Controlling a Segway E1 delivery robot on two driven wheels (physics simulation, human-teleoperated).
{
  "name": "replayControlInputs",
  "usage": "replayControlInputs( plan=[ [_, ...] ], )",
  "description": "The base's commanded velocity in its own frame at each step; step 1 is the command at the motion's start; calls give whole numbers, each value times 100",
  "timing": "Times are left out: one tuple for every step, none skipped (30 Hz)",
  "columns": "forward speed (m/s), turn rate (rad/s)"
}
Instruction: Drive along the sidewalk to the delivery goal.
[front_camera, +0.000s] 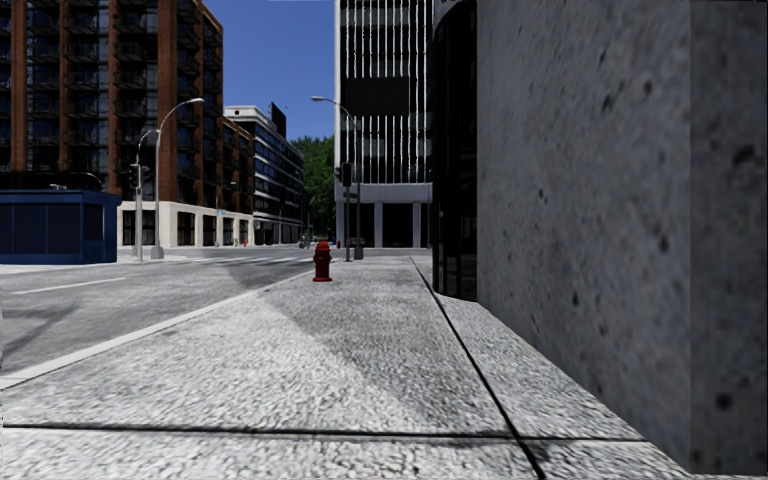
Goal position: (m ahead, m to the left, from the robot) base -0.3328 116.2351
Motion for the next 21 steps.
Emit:
replayControlInputs(
  plan=[
    [200,0],
    [200,0],
    [200,0],
    [200,0],
    [200,0],
    [200,0],
    [200,0],
    [200,0],
    [200,0],
    [200,0],
    [200,0],
    [200,0],
    [200,0],
    [200,0],
    [200,0],
    [200,0],
    [200,0],
    [200,0],
    [200,0],
    [200,0],
    [200,0]
  ],
)
